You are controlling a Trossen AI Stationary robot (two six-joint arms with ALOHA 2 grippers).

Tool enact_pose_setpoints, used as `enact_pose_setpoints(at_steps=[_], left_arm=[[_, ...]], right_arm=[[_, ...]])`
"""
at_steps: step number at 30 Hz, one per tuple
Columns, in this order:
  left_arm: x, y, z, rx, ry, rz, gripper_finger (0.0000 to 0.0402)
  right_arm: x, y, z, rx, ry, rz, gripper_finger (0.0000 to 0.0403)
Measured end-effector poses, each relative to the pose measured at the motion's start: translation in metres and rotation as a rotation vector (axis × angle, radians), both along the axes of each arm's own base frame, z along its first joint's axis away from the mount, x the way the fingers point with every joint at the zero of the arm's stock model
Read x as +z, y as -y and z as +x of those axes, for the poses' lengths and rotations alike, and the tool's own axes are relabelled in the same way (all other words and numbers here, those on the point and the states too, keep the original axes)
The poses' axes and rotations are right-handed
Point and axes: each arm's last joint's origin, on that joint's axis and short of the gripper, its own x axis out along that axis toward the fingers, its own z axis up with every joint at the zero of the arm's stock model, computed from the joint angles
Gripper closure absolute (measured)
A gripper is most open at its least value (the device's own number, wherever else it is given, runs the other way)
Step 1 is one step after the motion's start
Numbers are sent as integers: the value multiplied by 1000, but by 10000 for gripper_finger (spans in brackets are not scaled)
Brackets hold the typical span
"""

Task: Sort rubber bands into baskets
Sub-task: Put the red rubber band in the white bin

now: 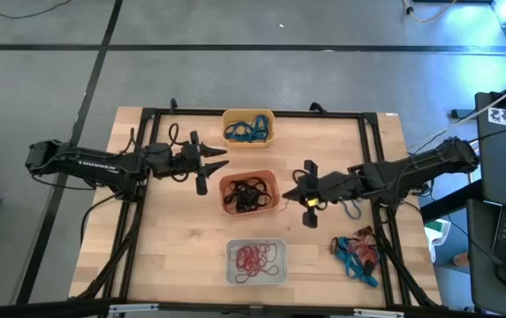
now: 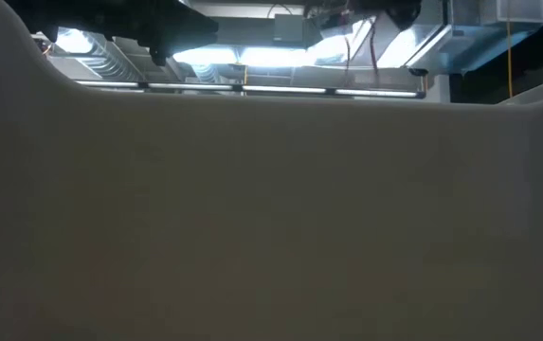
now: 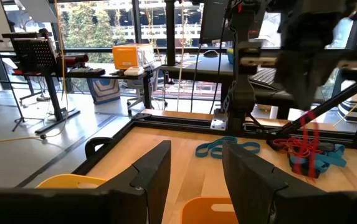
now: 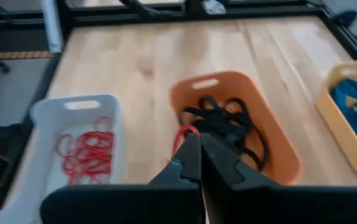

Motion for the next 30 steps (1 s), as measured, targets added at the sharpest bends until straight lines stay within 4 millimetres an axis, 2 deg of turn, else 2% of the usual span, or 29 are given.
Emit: enact_pose_setpoints(at_steps=[14, 21, 30], left_arm=[[0, 0, 0, 0, 3, 0, 260], [1, 0, 0, -2, 7, 1, 260], [1, 0, 0, -2, 6, -1, 260]], right_arm=[[16, -46, 2, 252, 177, 130, 402], [2, -63, 18, 376, 172, 177, 402], [-35, -77, 45, 398, 92, 204, 402]])
